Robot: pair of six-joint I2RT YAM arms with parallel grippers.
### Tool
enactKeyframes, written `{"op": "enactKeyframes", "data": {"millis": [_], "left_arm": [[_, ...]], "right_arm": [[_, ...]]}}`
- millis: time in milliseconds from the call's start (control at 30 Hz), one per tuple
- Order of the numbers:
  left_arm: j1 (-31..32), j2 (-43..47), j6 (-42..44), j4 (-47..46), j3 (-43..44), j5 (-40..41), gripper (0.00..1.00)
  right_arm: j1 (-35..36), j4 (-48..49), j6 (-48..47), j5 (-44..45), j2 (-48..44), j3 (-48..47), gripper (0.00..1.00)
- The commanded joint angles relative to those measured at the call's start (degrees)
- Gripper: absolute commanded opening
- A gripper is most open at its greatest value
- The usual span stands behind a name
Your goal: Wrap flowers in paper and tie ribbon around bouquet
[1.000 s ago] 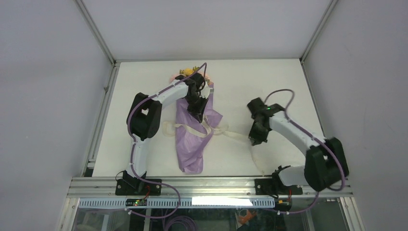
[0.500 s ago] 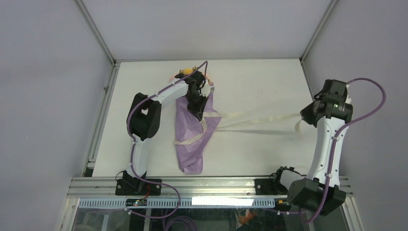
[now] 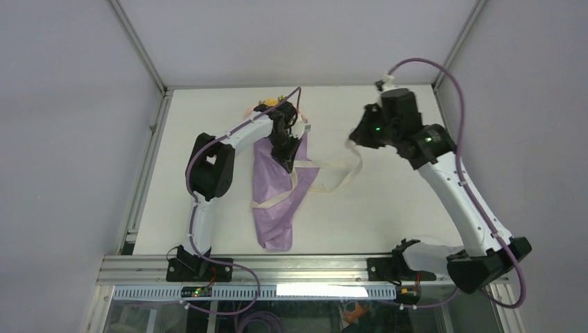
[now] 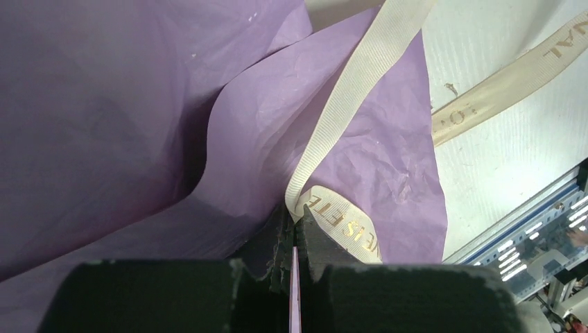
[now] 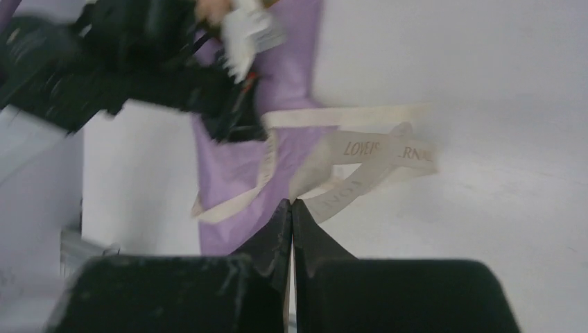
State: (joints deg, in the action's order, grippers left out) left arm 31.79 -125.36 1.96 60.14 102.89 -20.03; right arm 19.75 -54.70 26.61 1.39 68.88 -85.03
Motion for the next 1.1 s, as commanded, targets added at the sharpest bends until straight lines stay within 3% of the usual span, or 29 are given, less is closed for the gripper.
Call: {"op": "enactKeyframes", "data": {"millis": [0, 167, 367, 433, 500, 600, 767, 900, 967, 1067], "left_arm": [[-0.67, -0.47, 1.37, 0.22, 2.22, -3.24, 0.0], [-1.38, -0.83, 1.2, 0.24, 2.05, -5.67, 0.0], [-2.52, -0.77, 1.56, 0.24, 2.4, -7.99, 0.0], [-2.61, -0.68, 1.68, 0.24, 2.32, -8.28, 0.0], [-2.61, -0.6, 1.82, 0.21, 2.21, -8.38, 0.0], [-2.78, -0.32, 1.9, 0.3, 1.93, -8.36, 0.0], [-3.13, -0.02, 2.03, 0.35, 1.79, -9.17, 0.0], [-3.14, -0.22, 2.0, 0.33, 1.95, -9.43, 0.0], [-3.14, -0.28, 1.98, 0.34, 2.04, -9.4, 0.0], [-3.14, -0.35, 1.78, 0.35, 2.22, -9.61, 0.0]], "right_arm": [[17.79, 20.17, -0.31, -11.76, 2.59, 4.34, 0.0], [34.36, 31.67, -1.09, -16.47, 12.85, 3.64, 0.0], [41.91, 33.18, -3.34, -9.37, 23.86, 1.29, 0.03], [42.48, 28.4, -3.5, -4.23, 28.62, -2.18, 0.18], [42.48, 21.28, -3.96, 0.87, 33.87, -7.35, 0.4], [42.5, 14.97, -5.07, 3.74, 35.54, -11.67, 0.56], [41.44, 27.07, -4.18, -3.98, 23.11, 2.92, 0.59], [35.76, 45.2, 9.15, -7.99, 12.05, 22.89, 0.53], [32.83, 48.7, 12.64, -7.88, 9.49, 28.86, 0.49], [30.95, 46.79, 14.34, -6.34, 10.29, 30.25, 0.45]]}}
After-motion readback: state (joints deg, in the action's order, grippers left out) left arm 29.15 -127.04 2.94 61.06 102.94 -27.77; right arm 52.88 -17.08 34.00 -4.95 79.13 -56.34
